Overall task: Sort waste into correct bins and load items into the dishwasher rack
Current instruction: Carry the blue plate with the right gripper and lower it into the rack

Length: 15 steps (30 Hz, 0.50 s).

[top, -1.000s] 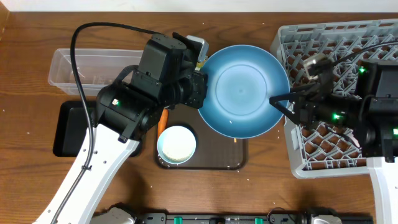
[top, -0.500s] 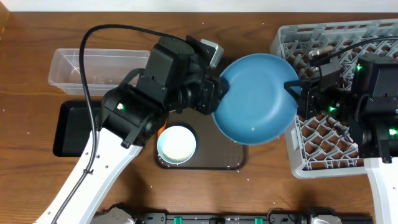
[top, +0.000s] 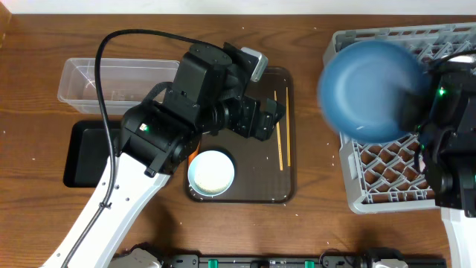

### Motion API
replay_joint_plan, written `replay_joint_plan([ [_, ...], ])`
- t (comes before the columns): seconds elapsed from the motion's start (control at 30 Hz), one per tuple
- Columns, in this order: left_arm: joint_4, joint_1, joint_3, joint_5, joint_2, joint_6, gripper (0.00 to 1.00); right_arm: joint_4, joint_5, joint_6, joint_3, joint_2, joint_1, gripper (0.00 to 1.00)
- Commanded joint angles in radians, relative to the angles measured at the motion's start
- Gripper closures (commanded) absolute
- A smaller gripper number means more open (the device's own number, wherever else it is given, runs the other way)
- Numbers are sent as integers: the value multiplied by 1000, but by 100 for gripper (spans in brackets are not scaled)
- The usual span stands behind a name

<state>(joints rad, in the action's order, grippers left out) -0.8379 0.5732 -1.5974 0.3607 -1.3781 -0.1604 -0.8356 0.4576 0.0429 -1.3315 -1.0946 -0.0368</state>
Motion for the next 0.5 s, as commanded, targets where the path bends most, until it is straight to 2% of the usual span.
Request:
replay_joint_plan([
  [0.0,-3,0,-11,14,17,-1,2,80,475,-3,-13,-31,37,99],
  [0.3,-55,1,-11,14,21,-1,2,509,508,-576,-13,-199,174,99],
  [0.47,-55,1,-11,14,21,-1,2,648,507,-791,-13,-282,203,99],
])
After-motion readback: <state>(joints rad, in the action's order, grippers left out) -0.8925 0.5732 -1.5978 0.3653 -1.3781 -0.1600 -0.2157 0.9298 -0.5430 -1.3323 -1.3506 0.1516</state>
